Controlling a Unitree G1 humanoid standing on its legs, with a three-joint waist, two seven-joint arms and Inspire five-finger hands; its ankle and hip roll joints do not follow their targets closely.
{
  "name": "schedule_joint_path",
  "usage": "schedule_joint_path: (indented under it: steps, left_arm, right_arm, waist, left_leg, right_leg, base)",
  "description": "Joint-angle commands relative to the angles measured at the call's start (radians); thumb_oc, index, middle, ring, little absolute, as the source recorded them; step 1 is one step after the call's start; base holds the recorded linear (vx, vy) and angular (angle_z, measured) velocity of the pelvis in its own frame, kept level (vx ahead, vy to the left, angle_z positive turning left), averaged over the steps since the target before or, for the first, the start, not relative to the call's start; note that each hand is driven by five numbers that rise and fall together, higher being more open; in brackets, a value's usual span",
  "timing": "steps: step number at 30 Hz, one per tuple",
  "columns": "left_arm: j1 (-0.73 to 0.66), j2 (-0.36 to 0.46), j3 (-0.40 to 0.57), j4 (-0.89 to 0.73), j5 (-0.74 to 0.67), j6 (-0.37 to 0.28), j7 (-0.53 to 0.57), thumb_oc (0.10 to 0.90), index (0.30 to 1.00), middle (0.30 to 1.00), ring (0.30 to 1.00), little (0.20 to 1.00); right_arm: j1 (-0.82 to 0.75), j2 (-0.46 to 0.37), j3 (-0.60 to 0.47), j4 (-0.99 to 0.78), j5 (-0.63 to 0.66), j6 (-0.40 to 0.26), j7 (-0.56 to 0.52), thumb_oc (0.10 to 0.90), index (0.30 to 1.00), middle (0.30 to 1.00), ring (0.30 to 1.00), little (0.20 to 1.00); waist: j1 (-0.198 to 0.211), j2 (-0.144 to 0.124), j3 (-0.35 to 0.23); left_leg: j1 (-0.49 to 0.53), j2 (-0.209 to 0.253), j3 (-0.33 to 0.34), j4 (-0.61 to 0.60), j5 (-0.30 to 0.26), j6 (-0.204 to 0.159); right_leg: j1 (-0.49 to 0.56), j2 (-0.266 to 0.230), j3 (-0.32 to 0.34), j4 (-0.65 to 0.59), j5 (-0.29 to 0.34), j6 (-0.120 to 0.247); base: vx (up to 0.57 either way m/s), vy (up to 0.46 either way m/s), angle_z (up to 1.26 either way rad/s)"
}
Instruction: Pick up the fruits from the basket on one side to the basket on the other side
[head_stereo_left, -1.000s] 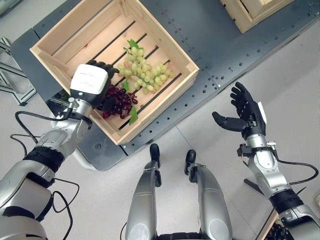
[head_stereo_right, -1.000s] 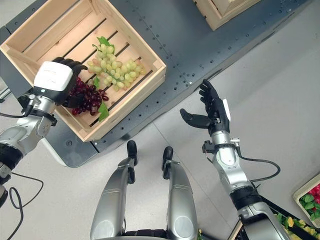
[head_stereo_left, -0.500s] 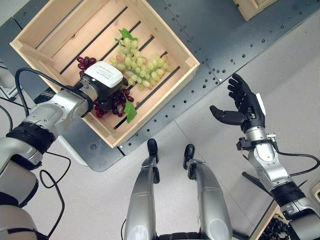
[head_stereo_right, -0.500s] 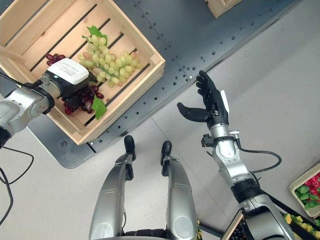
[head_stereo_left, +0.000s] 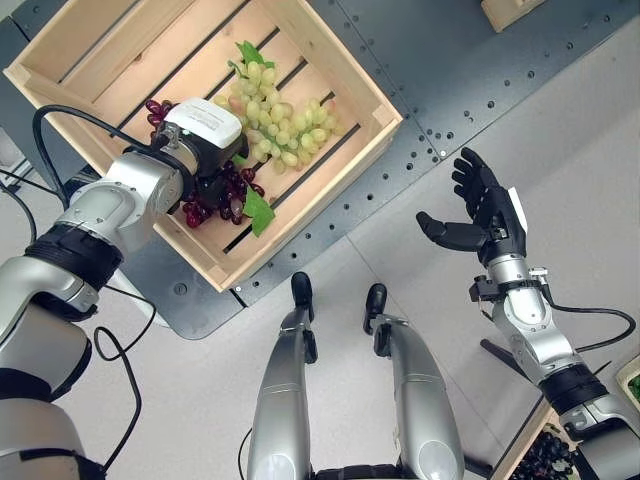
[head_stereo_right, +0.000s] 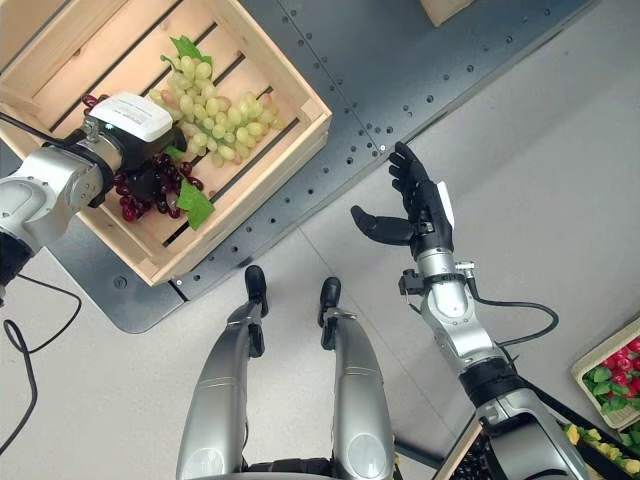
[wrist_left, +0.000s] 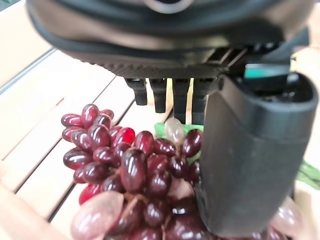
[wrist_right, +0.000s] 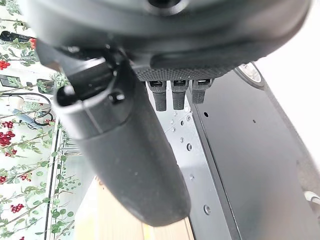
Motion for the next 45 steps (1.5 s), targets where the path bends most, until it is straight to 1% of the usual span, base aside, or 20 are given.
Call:
schedule_joint_path:
  steps: [1,3,8,15,16,21,22,23,24,26,27,28,30,31,32,33,34,36,39,45]
  left_arm:
    - [0.105,0.045,-0.009,0.217,0.158,0.116,0.053,0.400,0.300,0.300,0.300,0.300]
    - [0.106,0.036,-0.009,0.223,0.158,0.113,0.070,0.400,0.300,0.300,0.300,0.300]
    - [0.136,0.003,0.009,0.237,0.178,0.065,0.139,0.400,0.300,0.300,0.300,0.300]
    - [0.164,-0.015,0.021,0.252,0.190,-0.004,0.140,0.400,0.300,0.300,0.300,0.300]
    - [0.164,-0.018,0.020,0.253,0.177,-0.024,0.131,0.400,0.300,0.300,0.300,0.300]
    - [0.179,-0.017,0.036,0.242,0.096,-0.041,0.145,0.400,0.300,0.300,0.300,0.300]
    - [0.181,-0.014,0.045,0.235,0.039,-0.042,0.153,0.400,0.300,0.300,0.300,0.300]
    - [0.190,-0.011,0.071,0.217,-0.073,-0.040,0.193,0.400,0.300,0.300,0.300,0.300]
    - [0.193,-0.011,0.078,0.213,-0.090,-0.035,0.195,0.400,0.300,0.300,0.300,0.300]
    - [0.234,-0.018,0.161,0.181,-0.319,-0.038,0.270,0.400,0.300,0.300,0.300,0.300]
    - [0.252,-0.024,0.195,0.173,-0.389,-0.054,0.299,0.400,0.300,0.300,0.300,0.300]
    - [0.312,-0.048,0.325,0.152,-0.538,-0.109,0.337,0.400,0.300,0.300,0.300,0.300]
    - [0.389,-0.090,0.483,0.134,-0.712,-0.198,0.350,0.400,0.300,0.300,0.300,0.300]
    - [0.397,-0.095,0.501,0.130,-0.721,-0.208,0.352,0.400,0.300,0.300,0.300,0.300]
    - [0.468,-0.143,0.624,0.098,-0.855,-0.279,0.346,0.400,0.300,0.300,0.300,0.300]
    - [0.492,-0.163,0.661,0.087,-0.903,-0.300,0.338,0.400,0.300,0.300,0.300,0.300]
    - [0.496,-0.168,0.671,0.083,-0.912,-0.302,0.337,0.400,0.300,0.300,0.300,0.300]
    - [0.548,-0.242,0.750,0.045,-1.052,-0.347,0.332,0.400,0.300,0.300,0.300,0.300]
    - [0.563,-0.273,0.771,0.038,-1.096,-0.373,0.335,0.400,0.300,0.300,0.300,0.300]
    - [0.572,-0.338,0.822,0.014,-1.269,-0.427,0.324,0.400,0.300,0.300,0.300,0.300]
  right_arm:
    - [-0.042,0.016,-0.073,-0.109,0.029,-0.123,-0.076,0.800,0.900,0.900,0.900,0.900]
    - [-0.048,0.021,-0.073,-0.107,0.031,-0.121,-0.081,0.800,0.900,0.900,0.900,0.900]
    - [-0.048,0.033,-0.079,-0.103,0.038,-0.129,-0.090,0.800,0.900,0.900,0.900,0.900]
    - [-0.043,0.045,-0.081,-0.104,0.041,-0.128,-0.095,0.800,0.900,0.900,0.900,0.900]
    - [-0.044,0.044,-0.079,-0.100,0.048,-0.126,-0.094,0.800,0.900,0.900,0.900,0.900]
    - [-0.040,0.044,-0.080,-0.101,0.049,-0.122,-0.095,0.800,0.900,0.900,0.900,0.900]
    - [-0.038,0.044,-0.081,-0.099,0.050,-0.123,-0.094,0.800,0.900,0.900,0.900,0.900]
    - [-0.035,0.045,-0.083,-0.102,0.050,-0.118,-0.096,0.800,0.900,0.900,0.900,0.900]
    - [-0.033,0.046,-0.082,-0.103,0.048,-0.117,-0.098,0.800,0.900,0.900,0.900,0.900]
    - [-0.017,0.052,-0.089,-0.113,0.039,-0.113,-0.099,0.800,0.900,0.900,0.900,0.900]
    - [-0.009,0.055,-0.091,-0.117,0.036,-0.113,-0.099,0.800,0.900,0.900,0.900,0.900]
    - [0.024,0.067,-0.106,-0.134,0.019,-0.118,-0.095,0.800,0.900,0.900,0.900,0.900]
    - [0.064,0.087,-0.131,-0.150,0.006,-0.123,-0.082,0.800,0.900,0.900,0.900,0.900]
    - [0.066,0.089,-0.133,-0.152,0.004,-0.121,-0.081,0.800,0.900,0.900,0.900,0.900]
    - [0.098,0.112,-0.153,-0.166,-0.014,-0.122,-0.071,0.800,0.900,0.900,0.900,0.900]
    - [0.109,0.120,-0.159,-0.170,-0.019,-0.123,-0.068,0.800,0.900,0.900,0.900,0.900]
    - [0.109,0.124,-0.160,-0.170,-0.023,-0.122,-0.068,0.800,0.900,0.900,0.900,0.900]
    - [0.111,0.153,-0.164,-0.172,-0.039,-0.109,-0.065,0.800,0.900,0.900,0.900,0.900]
    - [0.105,0.163,-0.159,-0.173,-0.045,-0.098,-0.067,0.800,0.900,0.900,0.900,0.900]
    - [0.087,0.173,-0.148,-0.181,-0.053,-0.065,-0.076,0.800,0.900,0.900,0.900,0.900]
  waist:
    - [0.008,-0.054,-0.011]
    - [0.009,-0.054,-0.011]
    - [0.010,-0.055,-0.011]
    - [0.009,-0.056,-0.011]
    - [0.009,-0.055,-0.011]
    - [0.010,-0.050,-0.011]
    - [0.012,-0.048,-0.011]
    - [0.015,-0.046,-0.011]
    - [0.015,-0.046,-0.011]
    - [0.021,-0.044,-0.011]
    - [0.024,-0.044,-0.011]
    - [0.029,-0.043,-0.011]
    - [0.038,-0.044,-0.011]
    - [0.038,-0.044,-0.011]
    - [0.045,-0.045,-0.011]
    - [0.048,-0.046,-0.011]
    - [0.048,-0.046,-0.011]
    - [0.056,-0.050,-0.011]
    - [0.056,-0.052,-0.011]
    - [0.051,-0.047,-0.011]
  left_leg:
    - [0.007,0.029,0.020,0.072,-0.112,-0.026]
    - [0.007,0.028,0.020,0.071,-0.111,-0.026]
    - [0.009,0.025,0.020,0.063,-0.109,-0.026]
    - [0.048,0.021,0.025,0.037,-0.105,-0.025]
    - [0.061,0.020,0.026,0.029,-0.102,-0.027]
    - [0.092,0.016,0.028,0.013,-0.099,-0.028]
    - [0.100,0.015,0.028,0.008,-0.098,-0.028]
    - [0.113,0.012,0.028,-0.001,-0.096,-0.028]
    - [0.116,0.011,0.028,-0.002,-0.095,-0.028]
    - [0.138,0.007,0.026,-0.018,-0.092,-0.027]
    - [0.148,0.007,0.026,-0.023,-0.094,-0.027]
    - [0.171,0.001,0.025,-0.041,-0.087,-0.024]
    - [0.209,-0.005,0.025,-0.059,-0.088,-0.021]
    - [0.210,-0.006,0.025,-0.062,-0.085,-0.020]
    - [0.243,-0.011,0.021,-0.074,-0.087,-0.018]
    - [0.259,-0.013,0.019,-0.077,-0.091,-0.017]
    - [0.260,-0.014,0.019,-0.078,-0.089,-0.016]
    - [0.304,-0.022,0.013,-0.087,-0.093,-0.013]
    - [0.330,-0.024,0.014,-0.095,-0.096,-0.011]
    - [0.374,-0.030,0.019,-0.110,-0.101,-0.006]
  right_leg:
    - [0.044,-0.021,-0.006,-0.129,0.101,0.040]
    - [0.044,-0.021,-0.008,-0.131,0.102,0.041]
    - [0.046,-0.021,-0.011,-0.142,0.110,0.042]
    - [0.077,-0.017,-0.012,-0.164,0.116,0.046]
    - [0.090,-0.016,-0.014,-0.173,0.118,0.047]
    - [0.118,-0.015,-0.014,-0.187,0.118,0.048]
    - [0.125,-0.015,-0.015,-0.191,0.118,0.048]
    - [0.137,-0.014,-0.014,-0.198,0.118,0.048]
    - [0.140,-0.014,-0.014,-0.200,0.118,0.049]
    - [0.157,-0.011,-0.010,-0.209,0.118,0.049]
    - [0.166,-0.010,-0.009,-0.211,0.115,0.050]
    - [0.181,-0.006,-0.007,-0.217,0.115,0.050]
    - [0.214,-0.002,-0.006,-0.230,0.111,0.051]
    - [0.215,-0.002,-0.006,-0.231,0.113,0.050]
    - [0.244,0.001,-0.003,-0.239,0.109,0.049]
    - [0.259,0.002,-0.002,-0.241,0.105,0.049]
    - [0.260,0.002,-0.002,-0.243,0.107,0.049]
    - [0.303,0.002,0.001,-0.254,0.104,0.046]
    - [0.326,0.003,0.003,-0.263,0.103,0.044]
    - [0.360,0.006,0.014,-0.270,0.097,0.037]
  base:
    - [0.00,0.000,0.00]
    - [-0.02,0.000,0.03]
    - [0.00,-0.001,0.01]
    - [0.00,-0.014,0.00]
    - [0.00,0.000,0.00]
    - [0.00,-0.004,-0.01]
    - [0.00,0.000,0.00]
    - [0.00,0.000,0.00]
    - [0.00,0.000,0.00]
    - [0.00,0.000,0.00]
    - [0.03,-0.033,-0.01]
    - [0.04,-0.036,-0.01]
    - [0.02,-0.021,-0.01]
    - [0.00,0.000,0.00]
    - [0.03,-0.027,-0.01]
    - [0.03,-0.027,-0.01]
    - [0.00,0.000,0.00]
    - [0.04,-0.014,0.02]
    - [0.04,0.001,-0.02]
    - [0.01,0.004,0.00]
